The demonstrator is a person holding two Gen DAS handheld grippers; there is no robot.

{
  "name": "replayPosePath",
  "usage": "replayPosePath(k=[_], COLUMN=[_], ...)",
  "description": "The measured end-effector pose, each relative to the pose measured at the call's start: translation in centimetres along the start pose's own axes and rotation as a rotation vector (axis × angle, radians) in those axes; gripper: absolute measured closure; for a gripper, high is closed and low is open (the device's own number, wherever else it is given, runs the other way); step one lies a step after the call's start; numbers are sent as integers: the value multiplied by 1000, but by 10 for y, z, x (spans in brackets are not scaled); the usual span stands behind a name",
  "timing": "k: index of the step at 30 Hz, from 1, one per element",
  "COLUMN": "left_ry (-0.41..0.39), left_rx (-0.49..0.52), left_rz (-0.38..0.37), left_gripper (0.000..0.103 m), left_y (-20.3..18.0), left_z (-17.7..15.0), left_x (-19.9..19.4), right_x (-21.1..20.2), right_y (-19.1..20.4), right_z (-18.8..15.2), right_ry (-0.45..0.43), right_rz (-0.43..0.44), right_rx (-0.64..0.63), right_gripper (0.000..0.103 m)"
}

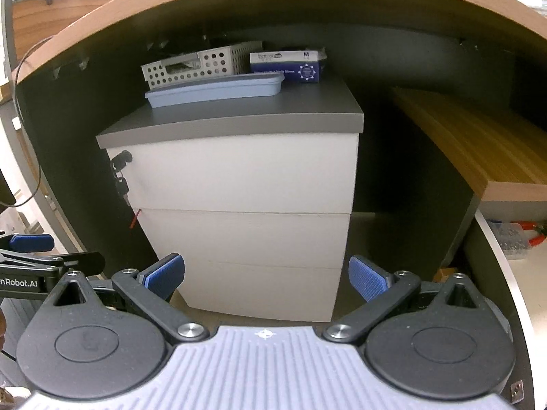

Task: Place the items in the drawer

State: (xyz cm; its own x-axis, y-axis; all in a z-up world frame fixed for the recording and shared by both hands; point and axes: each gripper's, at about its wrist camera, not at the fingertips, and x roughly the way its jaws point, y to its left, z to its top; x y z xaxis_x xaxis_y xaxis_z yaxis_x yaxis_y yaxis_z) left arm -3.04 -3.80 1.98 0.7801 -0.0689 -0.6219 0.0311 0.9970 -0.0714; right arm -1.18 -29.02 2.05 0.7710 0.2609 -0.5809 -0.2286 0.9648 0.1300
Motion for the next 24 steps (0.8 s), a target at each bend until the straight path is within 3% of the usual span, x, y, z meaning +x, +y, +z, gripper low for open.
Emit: replayPosePath(k=[24], left_ry=[55], left_rx=[-39], left_rz=[-16], left_gripper=[0], left_y=[8], left_z=[-6], left_x=[7], right_x=[4], right_y=[1], right_z=[-7], right_ry=[27], right_rz=[-6], right_rx=[-13], right_gripper=[0])
